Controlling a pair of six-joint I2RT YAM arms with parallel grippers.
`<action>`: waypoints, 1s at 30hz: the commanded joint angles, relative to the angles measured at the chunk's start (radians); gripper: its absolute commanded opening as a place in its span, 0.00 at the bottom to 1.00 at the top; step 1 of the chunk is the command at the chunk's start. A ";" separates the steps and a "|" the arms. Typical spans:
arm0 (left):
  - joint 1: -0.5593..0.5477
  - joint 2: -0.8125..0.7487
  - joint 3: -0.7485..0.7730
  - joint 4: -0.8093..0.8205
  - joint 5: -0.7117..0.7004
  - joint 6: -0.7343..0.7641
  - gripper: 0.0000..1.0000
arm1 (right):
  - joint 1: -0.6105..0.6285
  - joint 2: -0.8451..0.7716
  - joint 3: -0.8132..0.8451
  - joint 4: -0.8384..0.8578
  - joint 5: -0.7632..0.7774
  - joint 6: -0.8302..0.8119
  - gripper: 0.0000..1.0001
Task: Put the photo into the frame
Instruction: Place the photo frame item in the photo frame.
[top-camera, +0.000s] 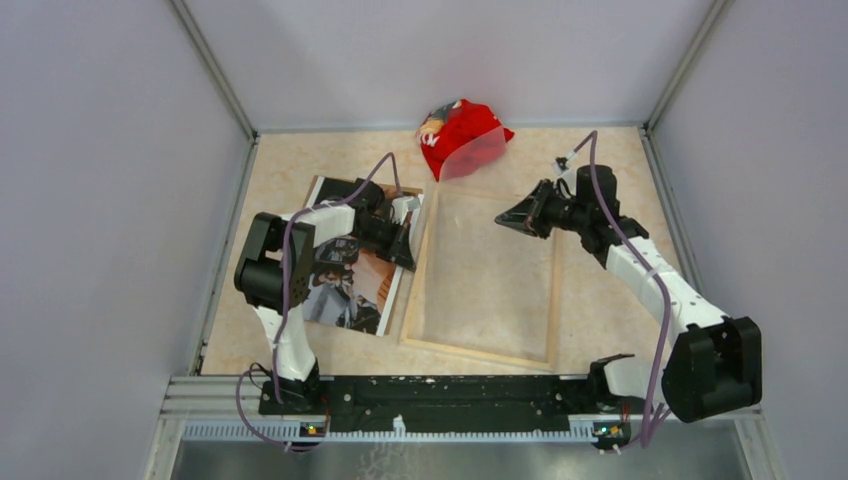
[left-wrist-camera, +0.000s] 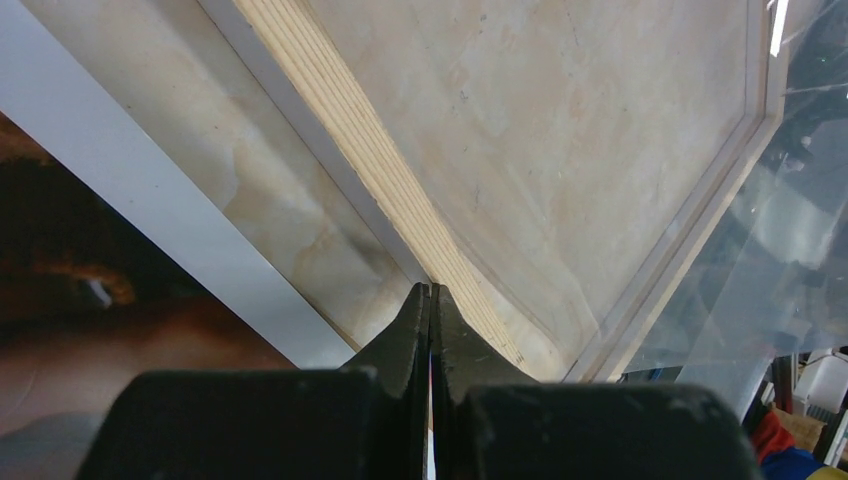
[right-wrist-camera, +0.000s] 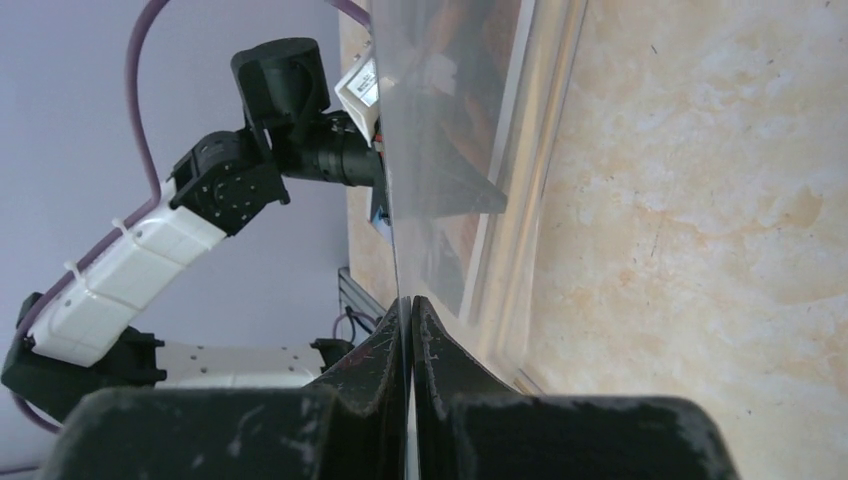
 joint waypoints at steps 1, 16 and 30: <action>0.000 -0.031 -0.020 0.008 0.021 0.022 0.00 | 0.011 -0.056 0.000 0.043 0.074 0.076 0.00; 0.004 -0.032 -0.034 0.020 0.035 0.023 0.00 | 0.106 -0.065 -0.054 0.115 0.212 0.232 0.00; 0.014 -0.030 -0.036 0.021 0.053 0.023 0.00 | 0.160 -0.072 -0.019 0.110 0.335 0.328 0.00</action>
